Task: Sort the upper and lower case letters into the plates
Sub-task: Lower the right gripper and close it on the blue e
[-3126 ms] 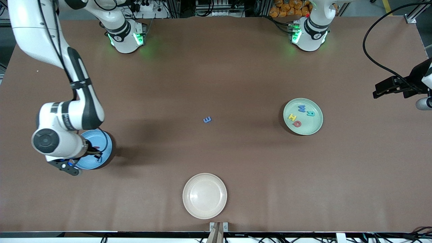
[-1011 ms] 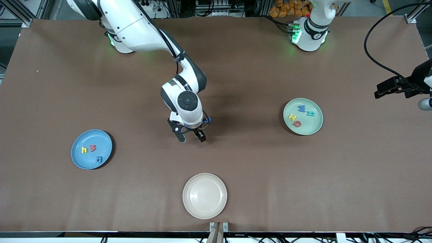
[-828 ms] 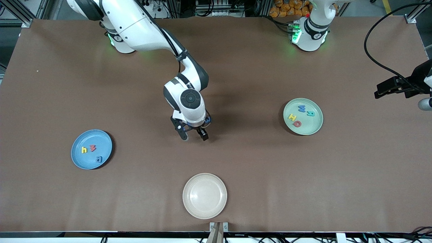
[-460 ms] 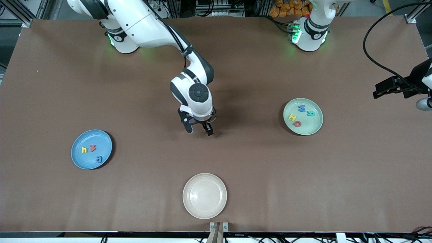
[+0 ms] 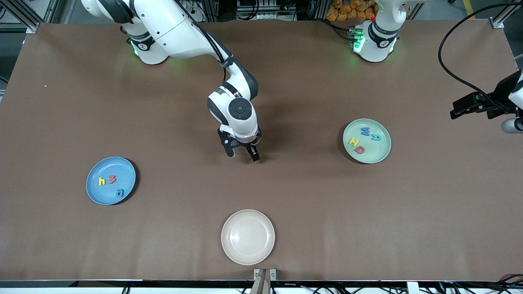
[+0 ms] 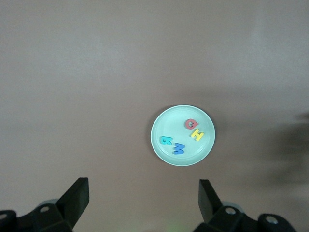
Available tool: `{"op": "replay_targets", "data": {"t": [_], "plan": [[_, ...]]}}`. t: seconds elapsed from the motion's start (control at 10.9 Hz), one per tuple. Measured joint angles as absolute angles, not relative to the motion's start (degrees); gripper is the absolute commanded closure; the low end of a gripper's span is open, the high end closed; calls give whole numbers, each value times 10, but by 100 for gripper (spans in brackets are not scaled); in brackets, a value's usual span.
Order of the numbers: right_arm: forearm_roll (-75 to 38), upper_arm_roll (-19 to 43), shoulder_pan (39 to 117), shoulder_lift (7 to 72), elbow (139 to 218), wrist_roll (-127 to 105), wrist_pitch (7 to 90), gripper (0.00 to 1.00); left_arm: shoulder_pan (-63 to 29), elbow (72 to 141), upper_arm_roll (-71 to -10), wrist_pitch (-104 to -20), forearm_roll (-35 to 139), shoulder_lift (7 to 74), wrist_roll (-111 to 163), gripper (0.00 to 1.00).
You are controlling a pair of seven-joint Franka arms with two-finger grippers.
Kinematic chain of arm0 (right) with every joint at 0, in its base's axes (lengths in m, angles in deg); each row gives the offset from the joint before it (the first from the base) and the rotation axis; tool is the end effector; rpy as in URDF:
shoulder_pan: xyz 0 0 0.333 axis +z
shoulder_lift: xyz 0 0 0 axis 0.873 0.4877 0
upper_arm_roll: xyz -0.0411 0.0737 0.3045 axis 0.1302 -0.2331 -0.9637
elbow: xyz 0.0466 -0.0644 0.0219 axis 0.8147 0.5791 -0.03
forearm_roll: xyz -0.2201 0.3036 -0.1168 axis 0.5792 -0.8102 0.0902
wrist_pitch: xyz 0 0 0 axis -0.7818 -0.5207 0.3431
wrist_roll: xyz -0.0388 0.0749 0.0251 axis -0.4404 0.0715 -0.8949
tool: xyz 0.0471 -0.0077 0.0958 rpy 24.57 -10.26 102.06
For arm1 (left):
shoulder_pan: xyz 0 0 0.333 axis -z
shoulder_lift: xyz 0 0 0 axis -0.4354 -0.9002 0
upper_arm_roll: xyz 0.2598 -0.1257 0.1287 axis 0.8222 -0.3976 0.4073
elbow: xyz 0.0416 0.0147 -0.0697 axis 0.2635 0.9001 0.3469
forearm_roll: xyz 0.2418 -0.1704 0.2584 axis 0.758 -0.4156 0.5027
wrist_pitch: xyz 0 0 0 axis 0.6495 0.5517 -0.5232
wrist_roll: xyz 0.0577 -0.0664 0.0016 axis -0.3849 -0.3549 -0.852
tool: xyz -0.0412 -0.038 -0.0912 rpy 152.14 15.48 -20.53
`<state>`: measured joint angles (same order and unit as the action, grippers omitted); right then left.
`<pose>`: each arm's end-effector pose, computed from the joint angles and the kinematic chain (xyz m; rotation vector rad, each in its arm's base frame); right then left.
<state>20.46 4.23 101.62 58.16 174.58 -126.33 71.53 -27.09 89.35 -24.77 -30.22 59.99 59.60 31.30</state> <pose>0.5026 0.4652 0.1769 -2.6186 1.7063 -0.0022 0.5802 -0.0122 0.6144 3.1206 0.0037 -0.1027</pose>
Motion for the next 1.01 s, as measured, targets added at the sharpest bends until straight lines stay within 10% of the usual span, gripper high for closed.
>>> {"op": "replay_targets", "data": {"t": [0.64, 0.83, 0.92, 1.01], "plan": [[205, 40, 1016, 580, 1753, -1264, 720, 0, -271, 894, -248, -302, 600, 596, 313, 0], [205, 36, 1016, 580, 1753, -1266, 720, 75, -271, 894, -248, -302, 600, 596, 313, 0], [205, 35, 1016, 580, 1753, -1267, 720, 100, -271, 894, -248, -302, 600, 596, 313, 0], [207, 34, 1016, 580, 1753, -1268, 721, 100, -271, 894, -248, -302, 600, 596, 313, 0]]}}
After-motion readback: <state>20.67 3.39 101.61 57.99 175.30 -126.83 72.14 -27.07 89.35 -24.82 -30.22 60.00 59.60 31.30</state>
